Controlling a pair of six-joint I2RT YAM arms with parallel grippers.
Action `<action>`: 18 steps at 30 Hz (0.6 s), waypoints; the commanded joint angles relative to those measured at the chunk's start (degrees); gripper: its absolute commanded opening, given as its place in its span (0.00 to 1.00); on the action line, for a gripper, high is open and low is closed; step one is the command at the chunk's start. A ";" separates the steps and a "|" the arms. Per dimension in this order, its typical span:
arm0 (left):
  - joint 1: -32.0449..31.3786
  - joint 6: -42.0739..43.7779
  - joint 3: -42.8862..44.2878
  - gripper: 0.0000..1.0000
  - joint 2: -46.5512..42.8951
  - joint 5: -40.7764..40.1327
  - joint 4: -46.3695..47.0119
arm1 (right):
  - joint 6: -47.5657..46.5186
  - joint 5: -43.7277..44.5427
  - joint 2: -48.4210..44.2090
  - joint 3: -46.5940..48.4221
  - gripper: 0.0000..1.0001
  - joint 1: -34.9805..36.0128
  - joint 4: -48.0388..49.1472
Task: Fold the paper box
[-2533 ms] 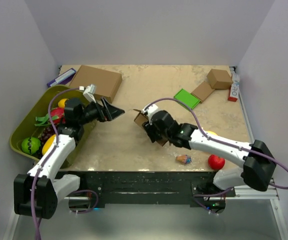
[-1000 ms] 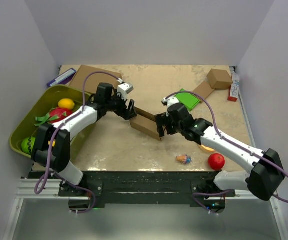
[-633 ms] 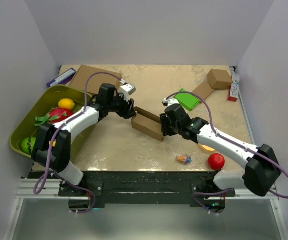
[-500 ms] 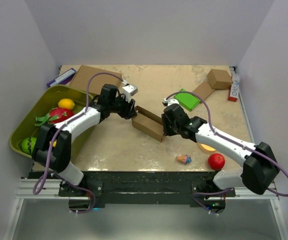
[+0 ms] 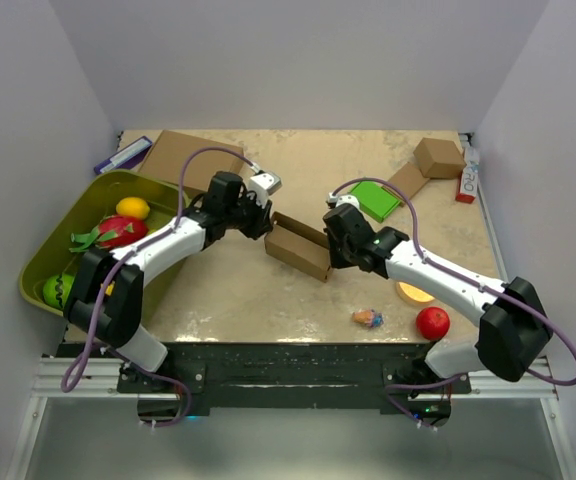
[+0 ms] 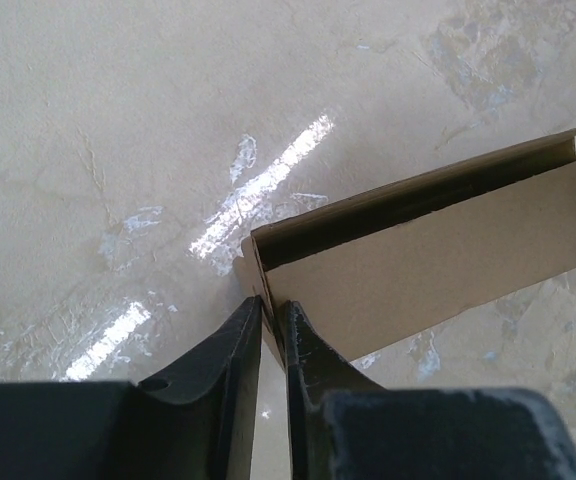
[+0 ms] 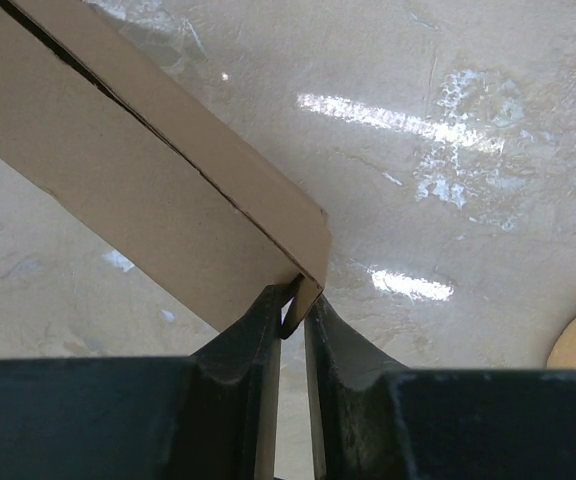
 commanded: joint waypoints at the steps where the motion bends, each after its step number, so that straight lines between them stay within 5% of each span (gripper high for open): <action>1: -1.69 -1.27 -0.60 0.17 -1.42 -1.17 0.46 | 1.34 0.82 0.26 2.20 0.16 0.15 1.13; 14: -6.43 -1.45 -0.42 0.11 0.16 -12.23 -2.44 | 2.83 0.91 0.70 -0.70 0.16 0.06 0.95; 18: -7.23 -1.27 -0.07 0.10 0.51 -14.09 -3.41 | 2.92 1.35 -0.62 0.44 0.32 0.15 -0.10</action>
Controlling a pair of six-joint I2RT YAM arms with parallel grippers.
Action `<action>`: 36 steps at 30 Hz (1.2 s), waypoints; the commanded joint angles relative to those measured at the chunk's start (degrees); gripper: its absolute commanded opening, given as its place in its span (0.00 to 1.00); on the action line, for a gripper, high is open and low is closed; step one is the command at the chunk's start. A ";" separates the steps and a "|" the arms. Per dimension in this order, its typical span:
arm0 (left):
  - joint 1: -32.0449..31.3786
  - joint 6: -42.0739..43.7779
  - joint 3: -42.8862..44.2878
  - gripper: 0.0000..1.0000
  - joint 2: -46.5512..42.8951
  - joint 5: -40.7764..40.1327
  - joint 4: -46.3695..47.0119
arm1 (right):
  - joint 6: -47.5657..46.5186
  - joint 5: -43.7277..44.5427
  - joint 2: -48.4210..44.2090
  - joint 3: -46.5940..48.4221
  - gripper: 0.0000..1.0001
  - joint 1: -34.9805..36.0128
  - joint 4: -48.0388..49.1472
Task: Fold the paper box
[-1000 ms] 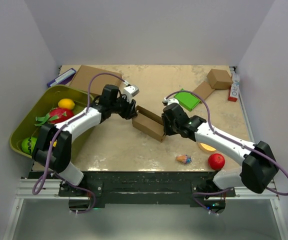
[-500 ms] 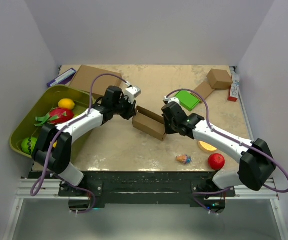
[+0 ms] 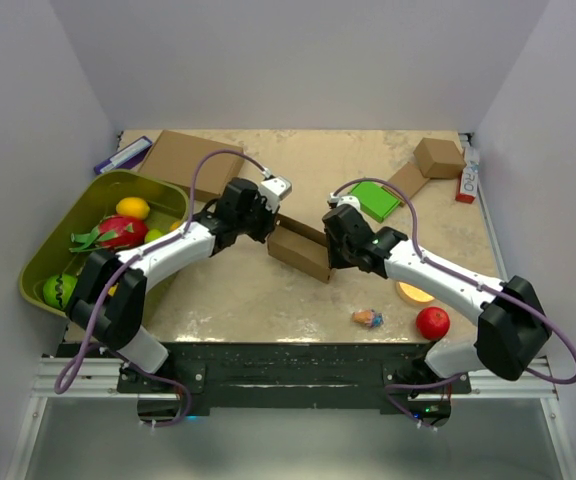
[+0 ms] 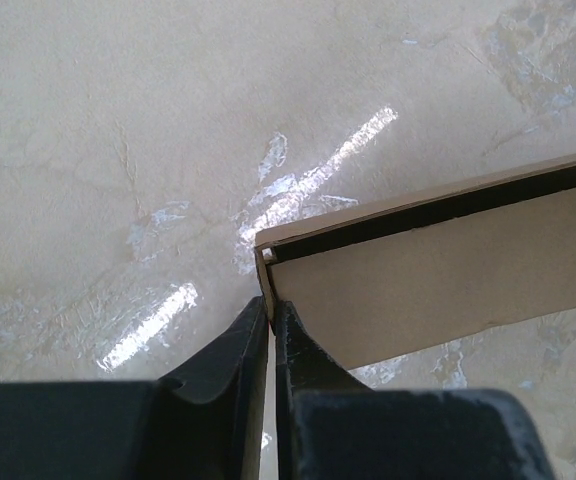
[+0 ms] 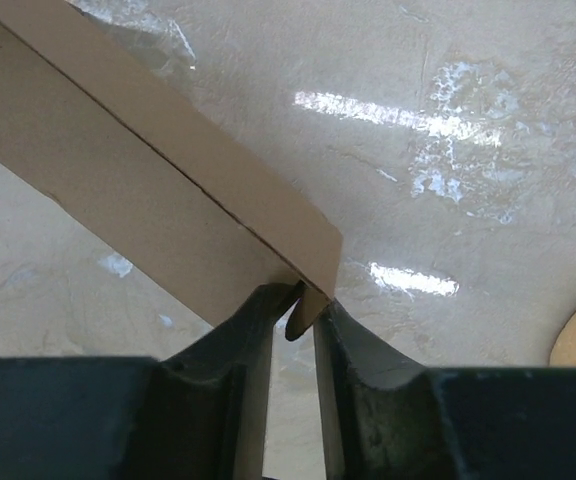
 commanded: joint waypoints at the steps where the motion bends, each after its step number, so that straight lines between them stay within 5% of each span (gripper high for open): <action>1: -1.63 -1.25 -0.01 0.10 0.53 -1.72 -3.50 | 1.20 0.65 -0.89 1.14 0.38 0.15 -0.49; 12: -1.98 -1.34 0.26 0.10 0.36 -2.25 -3.76 | 0.41 5.65 -0.88 8.53 0.55 -0.03 -8.14; 36: -2.77 -1.52 0.17 0.08 0.10 -2.60 -4.29 | 3.22 4.61 -0.18 6.51 0.17 -0.73 -7.53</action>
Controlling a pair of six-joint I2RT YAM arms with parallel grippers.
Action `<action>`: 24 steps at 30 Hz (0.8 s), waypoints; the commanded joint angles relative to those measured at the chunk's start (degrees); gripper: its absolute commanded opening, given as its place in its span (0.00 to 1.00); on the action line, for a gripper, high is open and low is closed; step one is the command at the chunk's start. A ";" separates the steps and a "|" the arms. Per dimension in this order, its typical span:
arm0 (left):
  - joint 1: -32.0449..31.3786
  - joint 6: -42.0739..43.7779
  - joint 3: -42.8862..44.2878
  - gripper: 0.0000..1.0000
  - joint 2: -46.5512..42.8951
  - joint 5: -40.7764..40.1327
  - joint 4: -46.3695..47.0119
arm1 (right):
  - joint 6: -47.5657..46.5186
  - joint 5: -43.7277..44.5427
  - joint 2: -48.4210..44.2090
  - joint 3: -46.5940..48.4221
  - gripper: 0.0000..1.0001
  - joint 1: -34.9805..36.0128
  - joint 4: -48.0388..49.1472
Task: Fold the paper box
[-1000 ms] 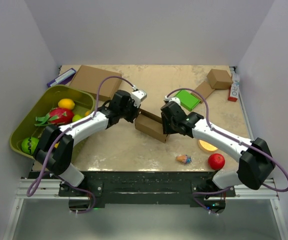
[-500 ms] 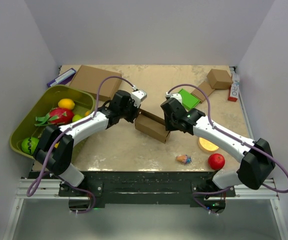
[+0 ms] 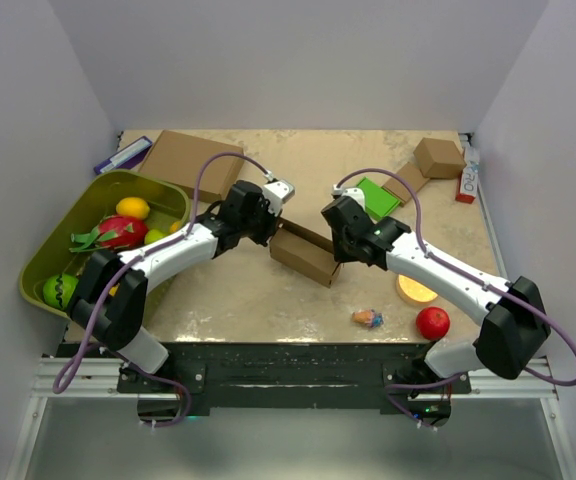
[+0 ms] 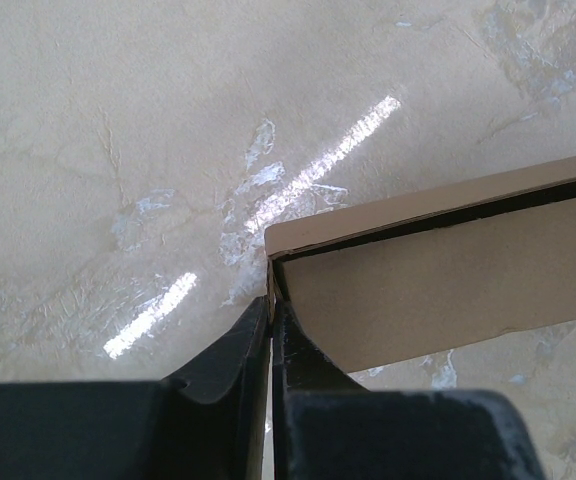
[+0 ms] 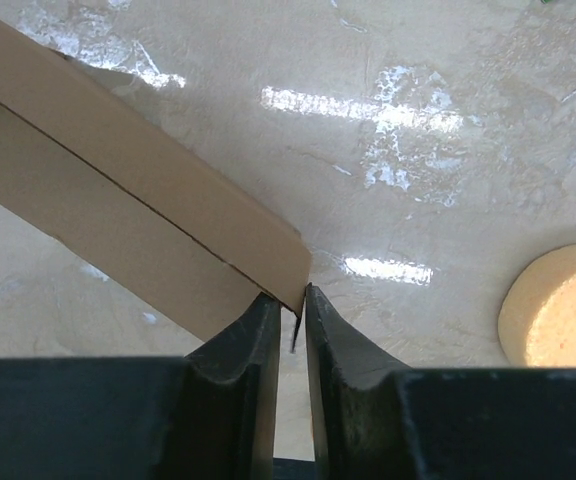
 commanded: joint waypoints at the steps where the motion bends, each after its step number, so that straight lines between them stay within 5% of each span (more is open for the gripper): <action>1: -0.83 -0.64 0.15 0.07 -0.06 -0.30 -3.04 | 2.36 -0.29 -0.53 -0.20 0.16 -0.64 1.78; 12: -2.32 -0.64 -0.12 0.07 -0.23 -1.36 -3.57 | 4.12 -3.63 1.31 0.24 0.02 -1.87 2.49; 17: -2.67 -3.37 -0.29 0.05 -0.59 -3.38 -3.92 | 4.56 -4.60 0.09 0.59 0.23 -1.87 1.26; 24: -2.76 -4.42 -0.03 0.05 -0.58 -3.91 -4.18 | 5.97 -5.13 -2.90 -1.25 0.33 -1.96 -0.68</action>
